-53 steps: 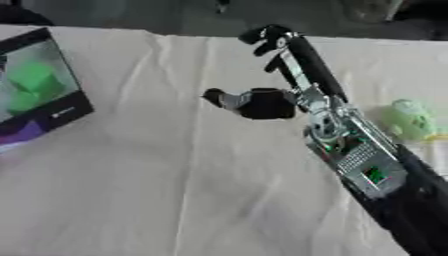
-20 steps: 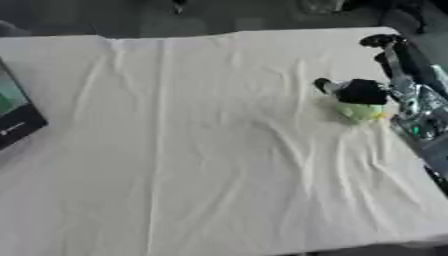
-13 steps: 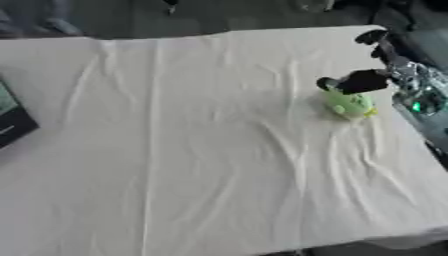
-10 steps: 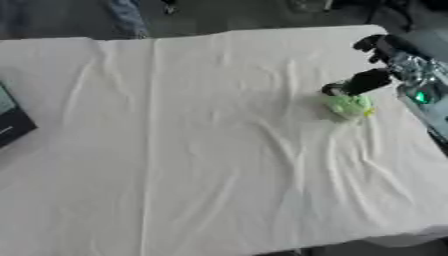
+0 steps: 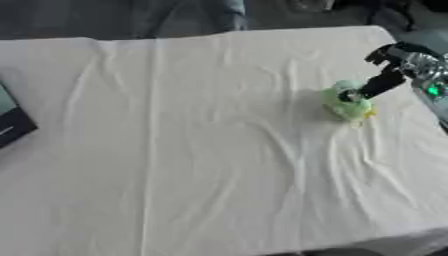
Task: Pick up the objects with one hand, pass them to the other hand, and then place them into the box on the other side of the table.
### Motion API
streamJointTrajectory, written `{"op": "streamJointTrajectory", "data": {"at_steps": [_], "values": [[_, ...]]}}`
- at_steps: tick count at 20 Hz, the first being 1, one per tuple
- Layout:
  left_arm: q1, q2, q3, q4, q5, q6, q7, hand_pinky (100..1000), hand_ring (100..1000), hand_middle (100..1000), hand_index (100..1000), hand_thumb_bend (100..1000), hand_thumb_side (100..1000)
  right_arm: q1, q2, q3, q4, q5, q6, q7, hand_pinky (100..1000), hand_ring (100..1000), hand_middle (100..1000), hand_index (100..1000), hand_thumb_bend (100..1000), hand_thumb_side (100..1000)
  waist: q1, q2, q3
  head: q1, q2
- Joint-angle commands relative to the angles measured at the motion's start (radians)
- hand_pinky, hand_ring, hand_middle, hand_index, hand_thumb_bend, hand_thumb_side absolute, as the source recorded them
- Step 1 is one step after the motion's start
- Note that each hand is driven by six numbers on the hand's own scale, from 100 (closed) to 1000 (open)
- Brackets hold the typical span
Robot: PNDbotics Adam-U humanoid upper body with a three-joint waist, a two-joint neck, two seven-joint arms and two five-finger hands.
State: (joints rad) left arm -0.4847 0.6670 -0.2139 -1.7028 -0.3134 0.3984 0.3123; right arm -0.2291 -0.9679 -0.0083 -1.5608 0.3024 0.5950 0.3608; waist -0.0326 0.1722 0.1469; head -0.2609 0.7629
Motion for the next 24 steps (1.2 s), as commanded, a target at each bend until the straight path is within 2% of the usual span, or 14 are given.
{"op": "streamJointTrajectory", "data": {"at_steps": [1, 13, 24], "values": [[-0.013, 0.015, 0.007, -0.008, -0.006, 0.001, 0.004, 916, 683, 693, 735, 362, 471, -0.016, -0.046, -0.011, 0.019, 0.015, 0.002, 0.013, 979, 864, 880, 887, 609, 240, -0.001, 0.002, 0.001, -0.004, -0.010], [-0.013, 0.005, 0.008, -0.007, -0.008, 0.005, 0.007, 916, 684, 691, 731, 353, 471, -0.036, -0.011, 0.016, 0.083, 0.050, 0.009, 0.009, 989, 860, 867, 883, 593, 233, 0.008, 0.016, 0.009, -0.004, -0.018], [-0.016, -0.005, 0.007, -0.003, -0.013, 0.005, 0.010, 917, 684, 690, 729, 346, 472, -0.048, 0.007, 0.049, 0.112, 0.071, 0.022, 0.019, 1000, 845, 811, 869, 517, 205, 0.010, 0.027, 0.017, -0.002, -0.024]]}}
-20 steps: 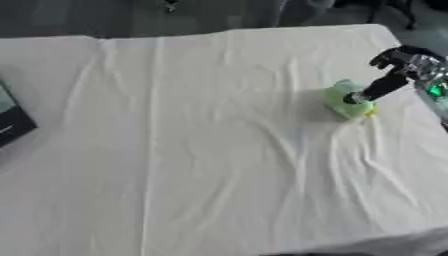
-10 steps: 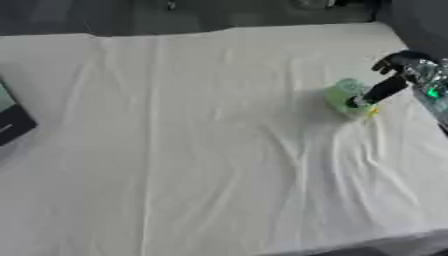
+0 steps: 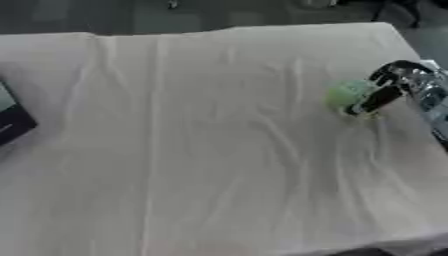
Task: Pick up the objects with one hand, pass them to the other hand, and then place them into the box on the other side of the table.
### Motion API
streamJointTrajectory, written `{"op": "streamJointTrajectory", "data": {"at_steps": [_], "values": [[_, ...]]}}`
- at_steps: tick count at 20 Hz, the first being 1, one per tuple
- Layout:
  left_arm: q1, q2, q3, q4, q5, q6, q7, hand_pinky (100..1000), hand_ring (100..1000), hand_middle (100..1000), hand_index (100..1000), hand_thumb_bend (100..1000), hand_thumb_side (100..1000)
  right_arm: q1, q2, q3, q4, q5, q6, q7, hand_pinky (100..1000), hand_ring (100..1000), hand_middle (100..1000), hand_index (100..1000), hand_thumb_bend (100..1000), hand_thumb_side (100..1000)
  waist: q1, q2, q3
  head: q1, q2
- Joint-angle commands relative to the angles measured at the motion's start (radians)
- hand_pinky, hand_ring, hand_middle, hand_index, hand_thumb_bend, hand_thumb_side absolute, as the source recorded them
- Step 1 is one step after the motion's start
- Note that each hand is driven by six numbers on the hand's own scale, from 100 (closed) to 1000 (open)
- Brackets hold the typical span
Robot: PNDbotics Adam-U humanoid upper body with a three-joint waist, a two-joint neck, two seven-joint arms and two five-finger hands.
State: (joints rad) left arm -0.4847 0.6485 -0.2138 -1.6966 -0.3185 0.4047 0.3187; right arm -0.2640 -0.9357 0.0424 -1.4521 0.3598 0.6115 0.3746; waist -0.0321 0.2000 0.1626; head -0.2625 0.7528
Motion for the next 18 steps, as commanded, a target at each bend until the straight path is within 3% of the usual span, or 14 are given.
{"op": "streamJointTrajectory", "data": {"at_steps": [1, 7, 11, 15, 18], "values": [[-0.016, 0.014, 0.007, -0.010, -0.008, -0.002, 0.003, 917, 684, 689, 728, 345, 472, -0.014, -0.023, 0.001, 0.006, 0.018, 0.008, 0.009, 1000, 844, 808, 869, 519, 198, 0.010, 0.000, 0.002, -0.001, -0.014], [-0.016, 0.011, 0.007, -0.011, -0.010, -0.001, 0.003, 917, 684, 688, 727, 343, 473, -0.017, -0.016, 0.015, 0.022, 0.039, 0.019, 0.042, 1000, 819, 765, 851, 470, 159, 0.009, 0.002, 0.005, -0.001, -0.015], [-0.015, 0.010, 0.006, -0.010, -0.011, -0.001, 0.003, 918, 685, 689, 726, 343, 474, -0.018, -0.007, 0.014, 0.025, 0.042, 0.033, 0.041, 1000, 764, 652, 753, 445, 111, 0.010, 0.001, 0.004, -0.001, -0.014], [-0.010, 0.011, 0.007, -0.008, -0.013, 0.000, 0.002, 919, 685, 689, 725, 335, 475, -0.007, -0.003, -0.002, -0.007, -0.003, 0.042, -0.014, 946, 669, 515, 612, 402, 100, 0.008, 0.000, 0.000, 0.002, -0.013], [-0.010, 0.012, 0.008, -0.009, -0.013, -0.001, 0.005, 919, 685, 689, 724, 330, 473, 0.008, -0.001, -0.019, -0.049, -0.078, 0.046, -0.096, 880, 618, 479, 555, 392, 100, 0.008, -0.003, -0.003, 0.007, -0.012]]}}
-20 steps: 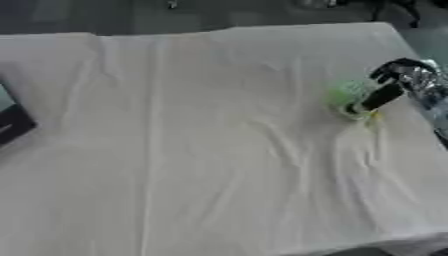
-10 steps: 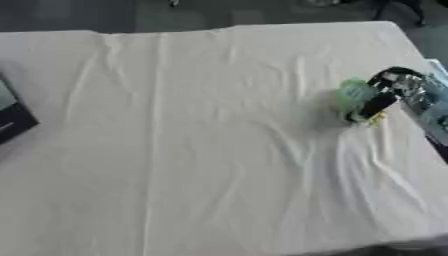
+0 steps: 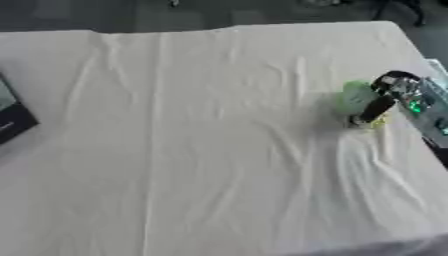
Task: Pick up the objects with one hand, pass them to the other hand, and then place them into the box on the other side of the table.
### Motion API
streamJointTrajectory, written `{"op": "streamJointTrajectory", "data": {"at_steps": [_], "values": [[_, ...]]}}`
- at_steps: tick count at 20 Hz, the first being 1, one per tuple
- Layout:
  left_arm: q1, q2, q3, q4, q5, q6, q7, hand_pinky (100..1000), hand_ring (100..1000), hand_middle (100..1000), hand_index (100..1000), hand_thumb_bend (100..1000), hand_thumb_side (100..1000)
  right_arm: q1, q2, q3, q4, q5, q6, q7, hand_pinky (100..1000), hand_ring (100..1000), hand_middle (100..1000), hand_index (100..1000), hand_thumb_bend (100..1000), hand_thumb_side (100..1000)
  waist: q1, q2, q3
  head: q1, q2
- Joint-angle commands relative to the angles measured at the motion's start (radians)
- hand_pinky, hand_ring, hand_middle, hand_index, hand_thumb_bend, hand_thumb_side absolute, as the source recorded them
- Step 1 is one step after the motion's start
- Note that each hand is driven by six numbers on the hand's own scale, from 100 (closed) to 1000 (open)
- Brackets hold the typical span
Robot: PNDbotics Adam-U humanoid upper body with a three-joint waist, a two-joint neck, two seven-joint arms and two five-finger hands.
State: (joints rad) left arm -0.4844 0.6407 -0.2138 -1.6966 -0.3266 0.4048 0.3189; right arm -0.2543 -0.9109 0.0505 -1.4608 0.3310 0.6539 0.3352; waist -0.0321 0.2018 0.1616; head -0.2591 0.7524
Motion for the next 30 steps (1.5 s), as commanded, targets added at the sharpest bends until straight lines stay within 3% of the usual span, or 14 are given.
{"op": "streamJointTrajectory", "data": {"at_steps": [1, 11, 20, 30], "values": [[-0.010, 0.020, 0.008, -0.009, -0.005, -0.001, 0.005, 920, 685, 689, 724, 329, 473, 0.005, -0.025, -0.033, -0.054, -0.071, 0.006, -0.090, 867, 610, 474, 547, 389, 100, 0.008, -0.006, -0.003, 0.006, -0.012], [-0.005, 0.027, 0.013, -0.014, 0.004, -0.001, 0.011, 921, 684, 688, 724, 317, 473, 0.077, -0.013, -0.104, -0.267, -0.226, 0.026, -0.403, 632, 542, 449, 494, 374, 100, 0.008, -0.011, -0.014, 0.026, -0.008], [-0.010, 0.028, 0.014, -0.024, 0.013, -0.001, 0.012, 921, 681, 684, 721, 316, 472, 0.108, 0.048, -0.103, -0.497, -0.269, 0.007, -0.600, 478, 521, 457, 494, 377, 100, 0.009, -0.017, -0.015, 0.045, -0.008], [-0.036, 0.033, -0.001, -0.083, 0.056, -0.021, -0.015, 921, 669, 674, 717, 316, 486, 0.039, 0.123, -0.004, -0.539, -0.269, -0.142, -0.728, 428, 512, 463, 498, 380, 100, 0.013, -0.030, -0.012, 0.061, 0.002]]}}
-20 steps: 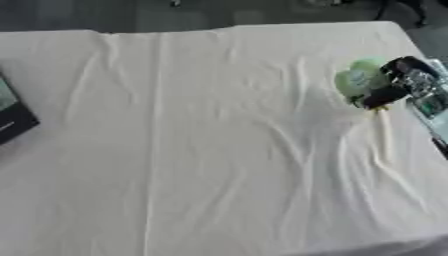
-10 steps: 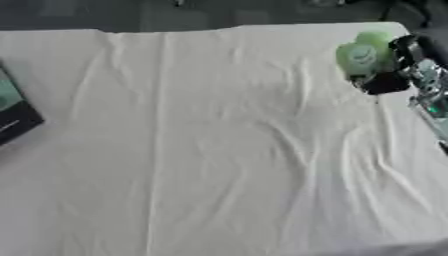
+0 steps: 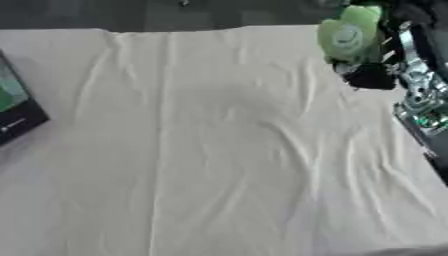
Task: Pick up the objects with one hand, pass them to the other hand, and then place them into the box on the other side of the table.
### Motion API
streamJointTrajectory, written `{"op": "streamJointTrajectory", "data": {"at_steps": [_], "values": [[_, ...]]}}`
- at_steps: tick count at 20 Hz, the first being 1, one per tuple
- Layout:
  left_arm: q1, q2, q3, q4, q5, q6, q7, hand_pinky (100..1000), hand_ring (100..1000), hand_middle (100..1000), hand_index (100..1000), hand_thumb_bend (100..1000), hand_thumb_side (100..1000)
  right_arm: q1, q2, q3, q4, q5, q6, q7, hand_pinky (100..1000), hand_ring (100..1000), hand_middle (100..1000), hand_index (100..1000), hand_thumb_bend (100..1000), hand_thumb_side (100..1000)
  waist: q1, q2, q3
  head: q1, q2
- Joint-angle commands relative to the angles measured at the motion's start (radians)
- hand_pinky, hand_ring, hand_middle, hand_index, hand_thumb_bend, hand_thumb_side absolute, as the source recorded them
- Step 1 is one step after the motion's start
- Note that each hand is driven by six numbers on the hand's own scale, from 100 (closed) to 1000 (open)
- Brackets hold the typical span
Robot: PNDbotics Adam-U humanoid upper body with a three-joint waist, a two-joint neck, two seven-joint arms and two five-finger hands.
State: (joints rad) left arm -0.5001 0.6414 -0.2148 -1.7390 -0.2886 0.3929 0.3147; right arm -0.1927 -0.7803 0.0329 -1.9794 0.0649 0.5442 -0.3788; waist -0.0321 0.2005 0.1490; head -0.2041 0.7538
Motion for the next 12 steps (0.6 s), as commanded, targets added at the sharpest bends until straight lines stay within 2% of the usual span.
{"op": "streamJointTrajectory", "data": {"at_steps": [1, 2, 3, 12], "values": [[-0.026, 0.034, -0.005, -0.058, 0.028, -0.013, -0.020, 922, 668, 674, 717, 316, 488, -0.034, 0.000, 0.028, -0.021, -0.001, -0.046, -0.012, 427, 512, 463, 498, 380, 100, 0.013, -0.030, 0.001, 0.008, 0.001], [-0.031, 0.035, -0.009, -0.076, 0.039, -0.016, -0.030, 922, 667, 672, 718, 370, 526, -0.044, 0.008, 0.040, -0.021, 0.002, -0.057, -0.011, 426, 512, 463, 499, 444, 100, 0.014, -0.031, 0.002, 0.011, 0.002], [-0.035, 0.037, -0.014, -0.095, 0.049, -0.019, -0.042, 923, 667, 673, 718, 317, 495, -0.055, 0.015, 0.050, -0.021, 0.006, -0.065, -0.009, 426, 512, 464, 500, 380, 100, 0.015, -0.032, 0.002, 0.013, 0.002], [-0.117, 0.056, -0.054, -0.255, 0.137, -0.017, -0.180, 918, 663, 669, 718, 320, 498, -0.138, 0.094, 0.133, -0.021, 0.052, -0.090, 0.003, 426, 514, 471, 507, 381, 100, 0.020, -0.042, 0.008, 0.024, 0.010]]}}
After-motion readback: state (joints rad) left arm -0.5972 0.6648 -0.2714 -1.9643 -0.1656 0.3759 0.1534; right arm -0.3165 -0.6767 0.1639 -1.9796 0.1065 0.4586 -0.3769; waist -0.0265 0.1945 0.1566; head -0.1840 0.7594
